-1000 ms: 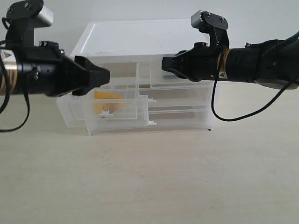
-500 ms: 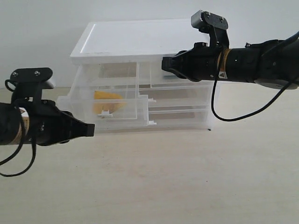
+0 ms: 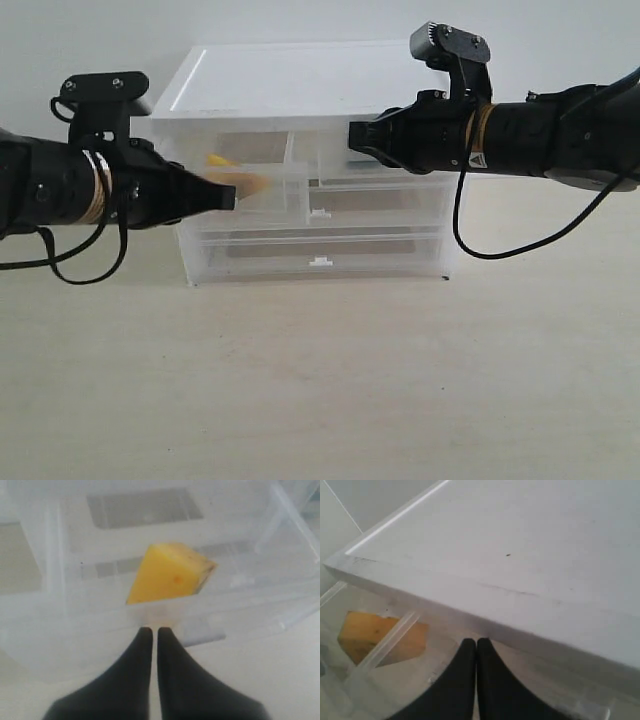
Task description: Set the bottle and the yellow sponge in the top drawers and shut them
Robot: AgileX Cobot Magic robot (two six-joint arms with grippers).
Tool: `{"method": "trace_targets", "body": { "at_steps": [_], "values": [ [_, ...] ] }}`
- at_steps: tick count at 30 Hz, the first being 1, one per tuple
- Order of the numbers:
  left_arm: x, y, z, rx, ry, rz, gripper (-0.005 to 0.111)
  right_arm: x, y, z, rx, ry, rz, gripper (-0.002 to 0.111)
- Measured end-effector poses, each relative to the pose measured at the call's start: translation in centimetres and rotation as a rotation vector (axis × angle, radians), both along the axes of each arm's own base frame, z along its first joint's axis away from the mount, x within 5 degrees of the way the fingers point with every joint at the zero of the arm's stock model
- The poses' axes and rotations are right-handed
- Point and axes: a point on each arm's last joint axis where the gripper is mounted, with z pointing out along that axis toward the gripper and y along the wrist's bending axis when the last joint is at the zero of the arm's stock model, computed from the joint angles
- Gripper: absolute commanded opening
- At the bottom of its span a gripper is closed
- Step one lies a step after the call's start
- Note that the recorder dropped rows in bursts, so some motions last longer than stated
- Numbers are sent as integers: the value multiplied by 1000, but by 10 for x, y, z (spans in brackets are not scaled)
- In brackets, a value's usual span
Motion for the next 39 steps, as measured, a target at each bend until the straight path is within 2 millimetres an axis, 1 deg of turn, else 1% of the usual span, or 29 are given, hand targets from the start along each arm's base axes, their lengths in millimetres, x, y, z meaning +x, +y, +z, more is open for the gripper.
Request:
{"method": "trace_targets", "body": {
  "at_steps": [1,4,10,13,16,19,26,29,31,34,36,39],
  "values": [
    [5,-1,3,7,-20,11,4,0,0,0,-1,-1,0,0],
    [16,-3,4,23,-40,29,4,0,0,0,-1,-1,0,0],
    [40,-13,-11,52,-30,29,4,0,0,0,-3,-3,1,0],
    [50,-18,-15,51,-31,29,4,0,0,0,-4,-5,2,0],
    [58,-21,-12,45,-45,31,4,0,0,0,-4,-5,2,0],
    [60,-22,-10,40,-52,32,4,0,0,0,-8,-6,4,0],
    [61,-23,-9,24,-47,22,4,-1,0,-2,-34,-10,19,0],
    [60,-23,-10,25,-45,22,4,-4,1,0,-35,-20,40,0],
    [58,-22,-9,25,-44,21,4,-10,0,2,-40,-36,56,0],
    [50,-18,3,20,-68,18,4,-22,-3,11,-55,-70,66,0],
    [40,-14,15,12,-90,18,4,-32,-7,20,-63,-99,72,0],
    [24,-7,26,5,-107,17,4,-51,-12,33,-65,-142,73,0]
  ]
}}
